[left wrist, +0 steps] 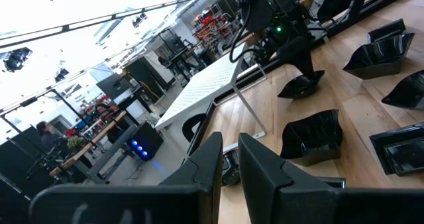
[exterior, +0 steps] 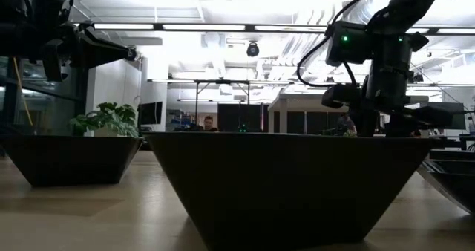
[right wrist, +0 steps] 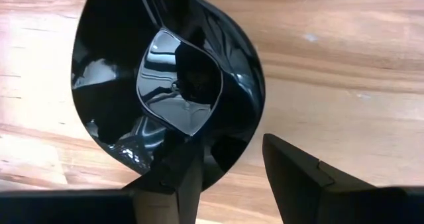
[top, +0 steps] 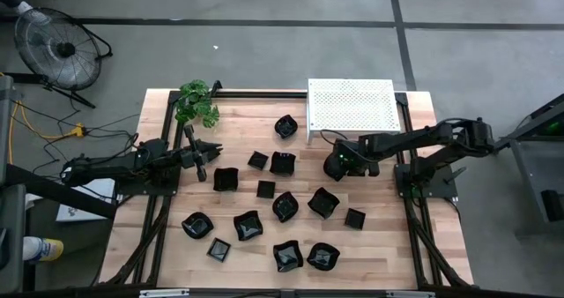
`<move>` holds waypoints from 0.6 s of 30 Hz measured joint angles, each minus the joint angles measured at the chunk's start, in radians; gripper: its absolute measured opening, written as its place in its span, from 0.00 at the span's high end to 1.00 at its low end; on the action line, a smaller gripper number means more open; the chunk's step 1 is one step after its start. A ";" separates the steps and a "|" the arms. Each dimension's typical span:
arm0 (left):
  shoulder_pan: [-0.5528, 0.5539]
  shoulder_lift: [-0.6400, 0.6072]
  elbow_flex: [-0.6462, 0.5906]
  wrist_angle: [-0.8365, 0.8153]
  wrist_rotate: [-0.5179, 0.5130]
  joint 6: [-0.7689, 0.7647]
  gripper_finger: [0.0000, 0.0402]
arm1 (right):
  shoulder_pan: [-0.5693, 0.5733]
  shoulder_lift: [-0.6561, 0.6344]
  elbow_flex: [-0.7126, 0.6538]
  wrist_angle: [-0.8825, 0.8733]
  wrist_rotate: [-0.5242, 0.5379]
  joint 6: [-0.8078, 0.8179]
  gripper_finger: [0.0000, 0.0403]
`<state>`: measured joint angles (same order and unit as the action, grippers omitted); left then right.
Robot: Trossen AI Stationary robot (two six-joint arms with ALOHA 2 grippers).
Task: Pick & Place Mini shaped plates
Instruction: Put the leaf-shaped plate on the shelf
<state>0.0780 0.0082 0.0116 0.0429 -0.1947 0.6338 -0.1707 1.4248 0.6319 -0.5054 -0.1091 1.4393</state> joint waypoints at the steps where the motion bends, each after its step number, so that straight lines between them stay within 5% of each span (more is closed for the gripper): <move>1: 0.000 0.000 0.000 0.000 0.000 0.000 0.89 | 0.000 0.000 0.000 0.001 0.003 0.000 0.63; 18: 0.000 0.000 0.000 0.000 0.000 0.000 0.89 | 0.000 0.000 0.000 0.003 0.021 0.000 0.90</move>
<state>0.0781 0.0082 0.0116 0.0429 -0.1947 0.6338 -0.1704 1.4248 0.6319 -0.5028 -0.0883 1.4396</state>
